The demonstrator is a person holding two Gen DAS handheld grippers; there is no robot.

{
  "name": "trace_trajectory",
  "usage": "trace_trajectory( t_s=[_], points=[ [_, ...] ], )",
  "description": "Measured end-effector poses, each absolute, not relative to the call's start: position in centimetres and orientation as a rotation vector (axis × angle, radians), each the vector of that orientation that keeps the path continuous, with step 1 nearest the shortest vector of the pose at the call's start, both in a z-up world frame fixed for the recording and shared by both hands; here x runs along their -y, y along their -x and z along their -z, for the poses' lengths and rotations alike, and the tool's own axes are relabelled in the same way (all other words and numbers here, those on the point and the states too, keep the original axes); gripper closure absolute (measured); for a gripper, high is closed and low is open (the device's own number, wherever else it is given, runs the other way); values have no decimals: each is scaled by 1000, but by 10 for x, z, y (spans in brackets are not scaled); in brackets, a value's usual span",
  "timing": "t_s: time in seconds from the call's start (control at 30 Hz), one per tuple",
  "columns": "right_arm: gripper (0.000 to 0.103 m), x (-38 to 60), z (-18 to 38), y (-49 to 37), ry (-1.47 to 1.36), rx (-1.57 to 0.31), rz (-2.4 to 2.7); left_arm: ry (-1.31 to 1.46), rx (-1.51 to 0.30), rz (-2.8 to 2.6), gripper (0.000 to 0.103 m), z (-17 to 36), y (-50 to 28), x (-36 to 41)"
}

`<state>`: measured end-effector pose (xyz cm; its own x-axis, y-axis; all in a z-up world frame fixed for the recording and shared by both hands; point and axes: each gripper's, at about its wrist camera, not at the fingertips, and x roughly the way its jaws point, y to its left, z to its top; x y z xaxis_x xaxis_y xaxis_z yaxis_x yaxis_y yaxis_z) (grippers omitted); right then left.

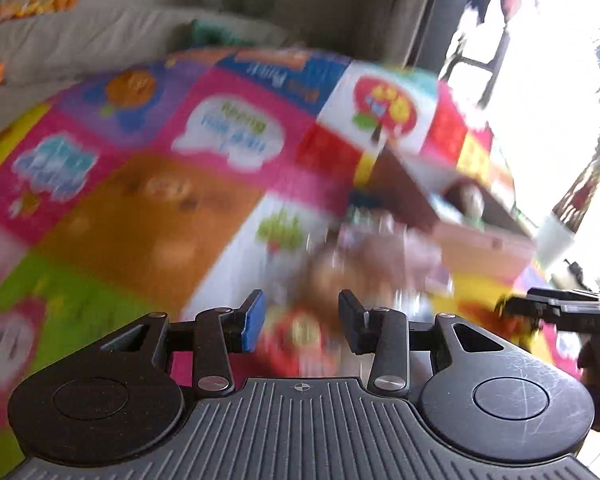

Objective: Organize objects

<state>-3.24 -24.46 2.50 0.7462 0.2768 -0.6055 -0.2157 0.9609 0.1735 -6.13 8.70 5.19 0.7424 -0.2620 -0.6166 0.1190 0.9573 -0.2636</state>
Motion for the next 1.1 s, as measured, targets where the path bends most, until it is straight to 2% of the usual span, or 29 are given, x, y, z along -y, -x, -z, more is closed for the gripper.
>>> trace_trajectory(
  t_s=[0.17,0.37,0.6,0.7,0.8,0.87,0.93,1.1],
  points=[
    [10,268,-2,45,-179,-691,-207,356,-808,116,59,-42,71,-88],
    [0,269,1,60,-162,-636,-216,160,-792,205,58,-56,54,-53],
    [0,269,2,59,-181,-645,-217,347,-847,187,58,-55,25,-44],
    [0,268,2,59,-183,-654,-217,300,-825,128,56,-55,0,-37],
    [0,266,3,58,-171,-661,-218,256,-837,109,46,-52,-27,-31],
    [0,264,3,57,-159,-670,-213,208,-836,106,35,-49,-41,-26],
    [0,262,3,57,-145,-674,-209,176,-839,96,30,-45,-53,-23],
    [0,257,4,56,-109,-690,-202,169,-865,128,28,-37,-57,-22]
  ],
)
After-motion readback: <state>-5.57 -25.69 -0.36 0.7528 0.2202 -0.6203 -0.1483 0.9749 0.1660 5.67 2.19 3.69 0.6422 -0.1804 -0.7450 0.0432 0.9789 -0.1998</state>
